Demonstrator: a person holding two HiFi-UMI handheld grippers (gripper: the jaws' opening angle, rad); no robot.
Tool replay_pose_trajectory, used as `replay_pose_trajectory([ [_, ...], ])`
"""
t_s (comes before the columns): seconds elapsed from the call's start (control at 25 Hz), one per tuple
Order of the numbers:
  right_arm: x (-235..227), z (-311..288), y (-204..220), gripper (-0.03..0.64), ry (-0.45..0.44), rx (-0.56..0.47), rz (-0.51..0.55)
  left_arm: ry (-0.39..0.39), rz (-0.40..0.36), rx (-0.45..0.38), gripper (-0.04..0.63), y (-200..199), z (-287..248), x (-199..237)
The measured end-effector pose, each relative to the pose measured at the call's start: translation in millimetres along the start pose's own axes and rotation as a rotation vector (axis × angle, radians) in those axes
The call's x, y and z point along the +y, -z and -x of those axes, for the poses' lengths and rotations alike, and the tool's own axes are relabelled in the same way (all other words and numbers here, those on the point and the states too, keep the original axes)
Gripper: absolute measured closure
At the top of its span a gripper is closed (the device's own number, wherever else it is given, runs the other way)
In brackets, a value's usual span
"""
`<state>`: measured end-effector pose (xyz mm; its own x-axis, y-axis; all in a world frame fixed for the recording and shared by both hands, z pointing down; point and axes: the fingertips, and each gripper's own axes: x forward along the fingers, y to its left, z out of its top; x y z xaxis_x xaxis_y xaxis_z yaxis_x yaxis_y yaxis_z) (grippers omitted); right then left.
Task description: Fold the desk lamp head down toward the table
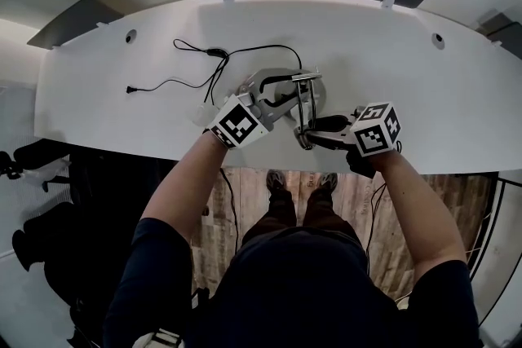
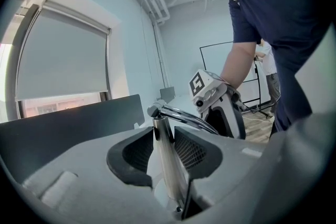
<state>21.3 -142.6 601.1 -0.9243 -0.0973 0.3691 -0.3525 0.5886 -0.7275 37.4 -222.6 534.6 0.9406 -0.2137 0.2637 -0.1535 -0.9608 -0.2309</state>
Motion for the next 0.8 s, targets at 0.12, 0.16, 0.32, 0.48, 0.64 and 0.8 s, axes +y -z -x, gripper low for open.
replay_pose_trajectory([
  [0.12, 1.0, 3.7, 2.1, 0.479, 0.012, -0.010, -0.001, -0.036, 0.006, 0.023, 0.486, 5.4, 9.1, 1.3],
  [0.16, 0.9, 6.5, 3.1, 0.479, 0.019, -0.014, 0.004, -0.058, 0.014, 0.025, 0.486, 6.4, 13.4, 3.4],
  [0.32, 3.1, 24.9, 3.2, 0.479, 0.029, -0.070, -0.016, -0.165, 0.066, 0.011, 0.486, 3.5, 30.1, 14.4],
  [0.48, 16.9, 36.5, 6.7, 0.480, 0.055, -0.127, -0.032, -0.203, 0.100, 0.024, 0.486, -3.6, 43.3, 3.8],
  [0.64, 37.6, 48.1, 1.9, 0.485, 0.088, -0.195, -0.020, -0.226, 0.143, 0.011, 0.486, -21.6, 53.3, -14.2],
  [0.8, 64.5, 60.8, -12.4, 0.500, 0.118, -0.275, 0.059, -0.252, 0.157, -0.045, 0.486, -60.5, 66.1, -34.5],
])
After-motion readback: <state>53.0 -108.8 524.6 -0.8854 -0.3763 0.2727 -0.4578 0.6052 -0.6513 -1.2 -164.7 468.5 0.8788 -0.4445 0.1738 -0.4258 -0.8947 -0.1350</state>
